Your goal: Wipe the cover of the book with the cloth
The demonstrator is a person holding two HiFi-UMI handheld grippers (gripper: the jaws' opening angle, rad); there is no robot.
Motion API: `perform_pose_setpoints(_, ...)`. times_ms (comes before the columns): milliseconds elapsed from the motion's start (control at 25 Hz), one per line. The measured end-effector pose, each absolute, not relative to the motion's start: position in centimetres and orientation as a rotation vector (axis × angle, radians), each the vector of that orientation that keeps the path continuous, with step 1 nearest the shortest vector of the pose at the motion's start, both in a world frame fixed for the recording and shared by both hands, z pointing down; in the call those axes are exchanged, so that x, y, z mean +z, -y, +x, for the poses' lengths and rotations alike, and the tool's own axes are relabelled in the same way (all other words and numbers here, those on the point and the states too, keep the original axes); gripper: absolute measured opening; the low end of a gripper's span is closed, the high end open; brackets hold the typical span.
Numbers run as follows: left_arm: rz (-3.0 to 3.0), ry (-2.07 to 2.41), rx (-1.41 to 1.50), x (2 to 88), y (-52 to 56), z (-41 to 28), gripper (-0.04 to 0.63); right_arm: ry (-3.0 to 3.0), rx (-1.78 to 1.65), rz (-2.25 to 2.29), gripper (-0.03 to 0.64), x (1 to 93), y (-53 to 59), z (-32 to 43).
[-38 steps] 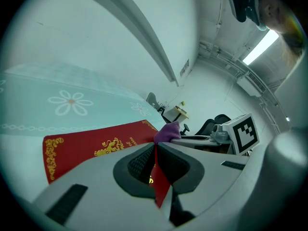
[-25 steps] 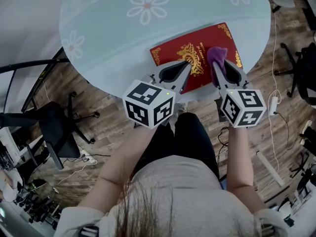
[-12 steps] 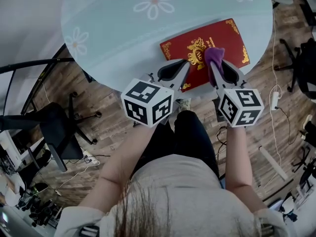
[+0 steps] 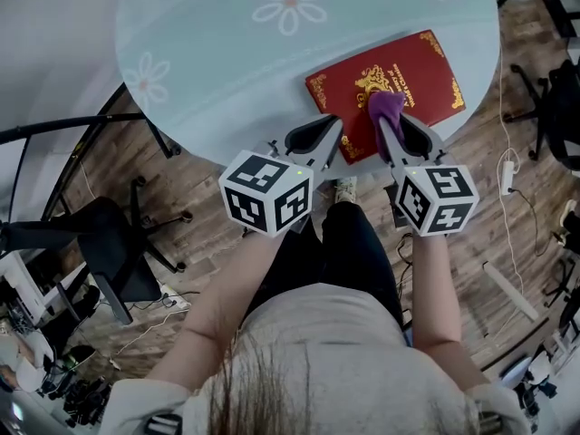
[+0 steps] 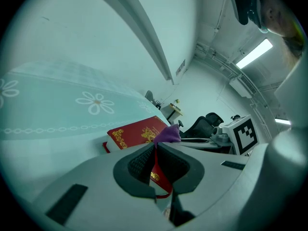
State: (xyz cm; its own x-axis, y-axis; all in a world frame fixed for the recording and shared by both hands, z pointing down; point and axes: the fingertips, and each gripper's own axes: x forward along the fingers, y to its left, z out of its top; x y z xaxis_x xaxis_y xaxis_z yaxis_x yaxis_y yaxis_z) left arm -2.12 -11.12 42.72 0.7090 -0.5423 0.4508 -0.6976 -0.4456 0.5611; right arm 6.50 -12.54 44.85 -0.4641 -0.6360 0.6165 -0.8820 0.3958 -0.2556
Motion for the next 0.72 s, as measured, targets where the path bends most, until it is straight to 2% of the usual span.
perform_pose_setpoints(720,2.184,0.877,0.27,43.0,8.3,-5.5,0.032,2.217,0.777,1.362,0.092,44.7,10.0,2.5)
